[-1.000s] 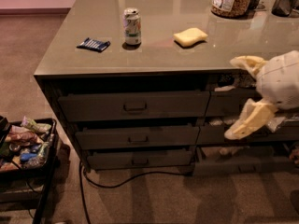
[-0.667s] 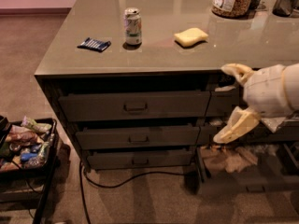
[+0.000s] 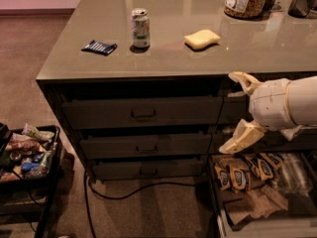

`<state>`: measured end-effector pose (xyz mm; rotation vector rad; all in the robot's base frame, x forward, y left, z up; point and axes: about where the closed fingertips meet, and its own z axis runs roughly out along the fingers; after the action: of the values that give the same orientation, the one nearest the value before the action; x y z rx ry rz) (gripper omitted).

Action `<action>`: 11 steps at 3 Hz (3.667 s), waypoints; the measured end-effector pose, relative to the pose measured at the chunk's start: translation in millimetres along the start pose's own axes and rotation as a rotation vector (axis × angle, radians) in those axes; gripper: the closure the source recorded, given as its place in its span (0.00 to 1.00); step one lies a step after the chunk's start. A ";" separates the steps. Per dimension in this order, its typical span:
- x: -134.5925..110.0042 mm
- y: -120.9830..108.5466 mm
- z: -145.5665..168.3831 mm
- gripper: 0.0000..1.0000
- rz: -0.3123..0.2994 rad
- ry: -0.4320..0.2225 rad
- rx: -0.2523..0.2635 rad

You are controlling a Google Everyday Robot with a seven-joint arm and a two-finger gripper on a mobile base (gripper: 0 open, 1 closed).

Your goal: Open top drawer

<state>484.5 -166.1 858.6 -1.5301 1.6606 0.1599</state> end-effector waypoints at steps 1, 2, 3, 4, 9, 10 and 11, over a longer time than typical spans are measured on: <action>-1.4 -0.1 3.9 0.00 -0.015 0.009 -0.008; -1.4 -0.1 3.9 0.00 -0.015 0.009 -0.008; 8.8 3.4 29.8 0.00 0.009 0.001 0.019; 28.6 5.4 79.3 0.00 0.037 -0.016 0.093; 47.9 -5.4 148.2 0.00 0.047 -0.077 0.068; 48.0 -10.8 169.3 0.00 0.045 -0.102 0.073; 50.3 -14.5 192.5 0.00 0.048 -0.119 0.071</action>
Offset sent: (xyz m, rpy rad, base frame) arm 0.0441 0.0295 -0.0699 0.0767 -0.0276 -0.0585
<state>596.2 -91.3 711.2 -1.4011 1.5930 0.2112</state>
